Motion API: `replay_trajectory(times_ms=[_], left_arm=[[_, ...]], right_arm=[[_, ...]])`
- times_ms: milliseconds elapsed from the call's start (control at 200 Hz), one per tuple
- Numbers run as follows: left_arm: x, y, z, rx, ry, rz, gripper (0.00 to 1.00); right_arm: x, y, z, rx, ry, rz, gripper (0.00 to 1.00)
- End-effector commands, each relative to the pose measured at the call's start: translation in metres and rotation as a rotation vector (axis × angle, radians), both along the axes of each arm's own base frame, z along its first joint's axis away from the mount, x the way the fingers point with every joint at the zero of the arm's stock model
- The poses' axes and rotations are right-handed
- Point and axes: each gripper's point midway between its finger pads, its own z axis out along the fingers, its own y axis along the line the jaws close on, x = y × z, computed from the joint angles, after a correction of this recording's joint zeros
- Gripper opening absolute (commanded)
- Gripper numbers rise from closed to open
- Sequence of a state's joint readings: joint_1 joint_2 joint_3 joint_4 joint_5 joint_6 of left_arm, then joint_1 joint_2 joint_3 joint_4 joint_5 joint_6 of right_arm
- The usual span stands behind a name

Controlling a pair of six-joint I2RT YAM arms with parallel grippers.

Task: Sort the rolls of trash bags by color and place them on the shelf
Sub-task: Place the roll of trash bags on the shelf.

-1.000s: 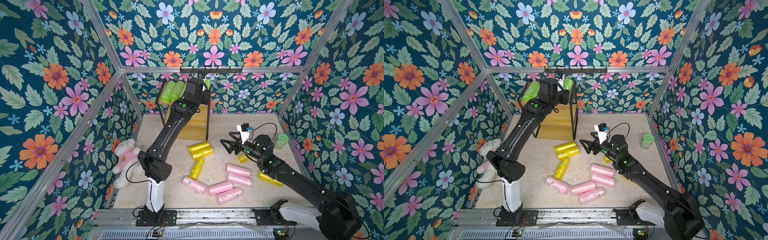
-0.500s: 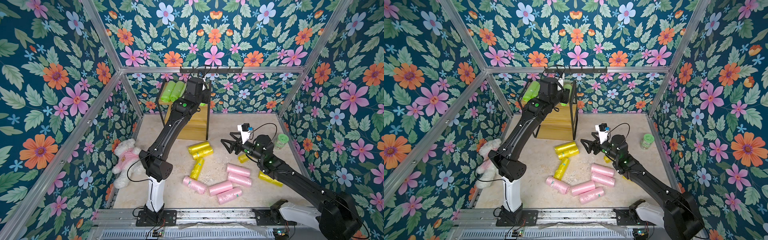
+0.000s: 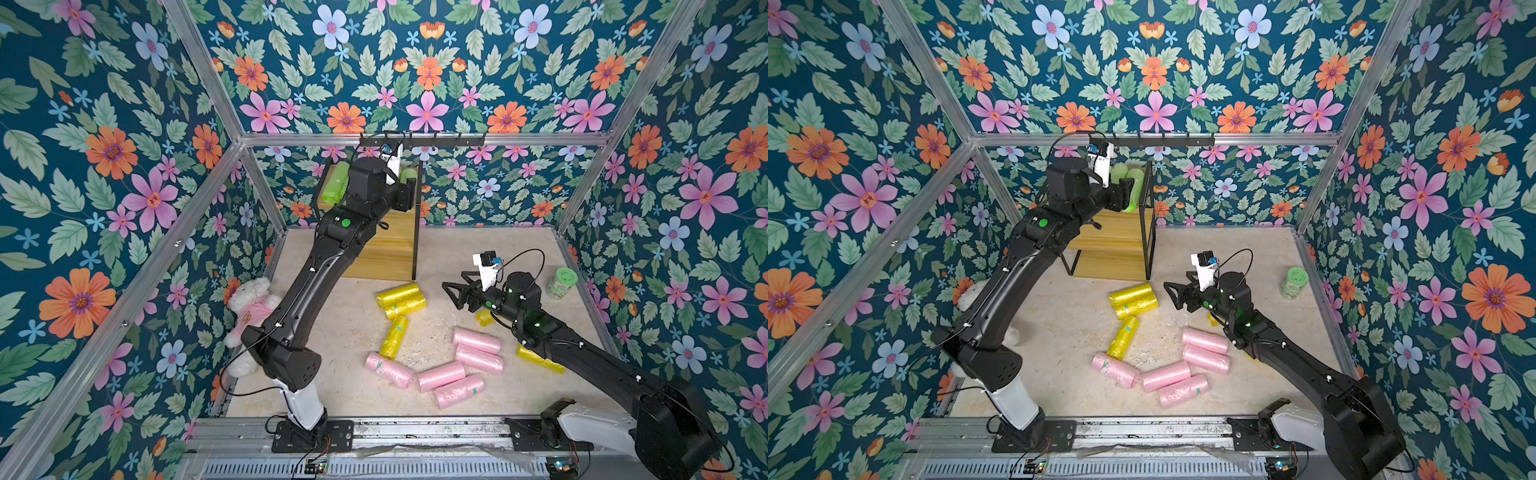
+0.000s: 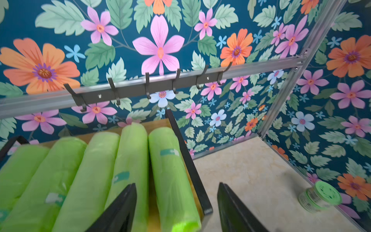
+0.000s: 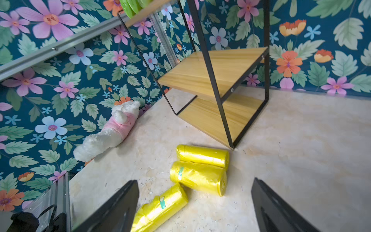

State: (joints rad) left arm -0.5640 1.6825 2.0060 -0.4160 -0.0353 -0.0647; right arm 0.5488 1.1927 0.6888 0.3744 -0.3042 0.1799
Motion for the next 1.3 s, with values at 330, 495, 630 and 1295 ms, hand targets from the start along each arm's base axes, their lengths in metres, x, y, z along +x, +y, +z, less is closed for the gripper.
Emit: replay_trajectory(times_ms=[330, 495, 630, 1295], left_arm=[[-0.099, 0.011, -0.064, -0.236, 0.093, -0.214, 0.7], [-0.117, 0.019, -0.109, -0.243, 0.173, -0.216, 0.69], [-0.129, 0.023, -0.141, -0.22, 0.238, -0.22, 0.69], [-0.137, 0.022, -0.205, -0.18, 0.352, -0.229, 0.7]], right_arm=[[-0.018, 0.001, -0.081, -0.28, 0.183, -0.066, 0.91], [-0.038, -0.004, -0.108, -0.351, 0.296, -0.09, 0.91], [-0.048, -0.022, -0.128, -0.399, 0.405, -0.157, 0.9], [-0.048, -0.063, -0.194, -0.592, 0.638, -0.324, 0.82]])
